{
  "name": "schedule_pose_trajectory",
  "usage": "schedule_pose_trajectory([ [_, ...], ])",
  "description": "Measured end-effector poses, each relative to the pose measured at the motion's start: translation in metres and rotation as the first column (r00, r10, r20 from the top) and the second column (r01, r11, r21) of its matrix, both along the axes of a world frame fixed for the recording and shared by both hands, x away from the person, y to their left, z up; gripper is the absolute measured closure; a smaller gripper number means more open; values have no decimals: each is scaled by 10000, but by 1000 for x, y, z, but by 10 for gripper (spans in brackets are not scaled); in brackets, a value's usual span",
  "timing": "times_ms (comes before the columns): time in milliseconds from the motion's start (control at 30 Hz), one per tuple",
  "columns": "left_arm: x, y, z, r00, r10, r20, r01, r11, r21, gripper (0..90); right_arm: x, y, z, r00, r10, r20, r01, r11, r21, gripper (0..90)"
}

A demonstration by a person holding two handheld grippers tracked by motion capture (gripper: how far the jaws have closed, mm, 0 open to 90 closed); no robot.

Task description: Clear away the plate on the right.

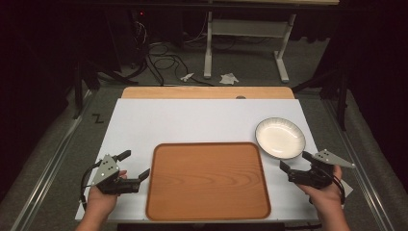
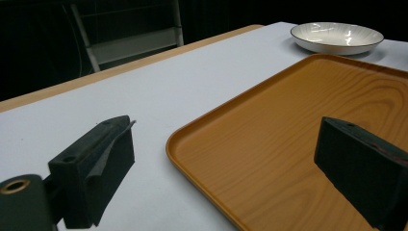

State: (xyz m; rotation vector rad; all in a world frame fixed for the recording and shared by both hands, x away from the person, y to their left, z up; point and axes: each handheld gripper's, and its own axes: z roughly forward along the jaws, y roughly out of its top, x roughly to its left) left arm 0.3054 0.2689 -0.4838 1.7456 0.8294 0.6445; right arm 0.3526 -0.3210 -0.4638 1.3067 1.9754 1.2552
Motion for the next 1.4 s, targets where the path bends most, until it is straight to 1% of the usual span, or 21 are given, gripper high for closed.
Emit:
schedule_pose_trajectory([
  [67, 1, 0, 0, 10000, -4, 13, 4, 10000, -37, 74, 0, -5, -1, 9999, -143, 3, 143, 9999, 26, 0],
  [167, 2, -1, 1, 10000, -13, 31, 14, 10000, -56, 74, -2, -11, -1, 9991, -430, -52, 431, 9989, 209, 0],
  [200, 2, -2, 1, 10000, -16, 39, 17, 10000, -59, 74, -2, -13, -1, 9991, -428, 28, 427, 9989, 191, 0],
  [267, 3, -2, 0, 10000, -18, 52, 18, 10000, -62, 74, -4, -14, 0, 9984, -565, -26, 566, 9980, 299, 0],
  [433, 2, -2, 1, 9999, -6, 104, 6, 10000, 7, 74, -5, -12, 1, 9983, -579, 18, 578, 9981, 215, 0],
  [633, 2, -1, 1, 9999, 12, 132, -12, 10000, 54, 73, -3, -13, 0, 9980, -635, -42, 636, 9978, 183, 0],
  [733, 2, -2, 1, 9999, -10, 122, 10, 10000, 33, 70, -2, -15, 0, 9976, -689, -88, 691, 9973, 230, 0],
  [767, 2, -2, 1, 9999, -8, 119, 8, 10000, 16, 70, -2, -15, 0, 9972, -717, -186, 722, 9970, 280, 0],
  [833, 2, -2, 0, 9999, -19, 103, 18, 10000, 7, 70, -2, -14, -1, 9973, -691, -244, 696, 9973, 223, 0],
  [933, 2, -3, 0, 9999, -85, 88, 85, 10000, 21, 70, -1, -12, 0, 9977, -663, -154, 665, 9977, 163, 0],
  [1000, 2, -3, 0, 9999, -119, 101, 119, 9999, 38, 69, -1, -10, 2, 9972, -720, -181, 724, 9971, 227, 0],
  [1100, 3, -3, 0, 9999, -94, 96, 94, 10000, -7, 69, 3, -9, 5, 9969, -784, -88, 786, 9968, 161, 0],
  [1133, 3, -2, 0, 9999, -77, 104, 77, 10000, -41, 69, 4, -8, 7, 9964, -834, -129, 836, 9963, 201, 0],
  [1300, 2, 0, 0, 9999, -73, 119, 74, 9999, -84, 69, 16, -2, 15, 9963, -852, -96, 852, 9964, -32, 0],
  [1400, 2, 0, 0, 9999, -92, 127, 94, 9999, -112, 69, 24, 2, 17, 9964, -830, -189, 826, 9964, -183, 0],
])
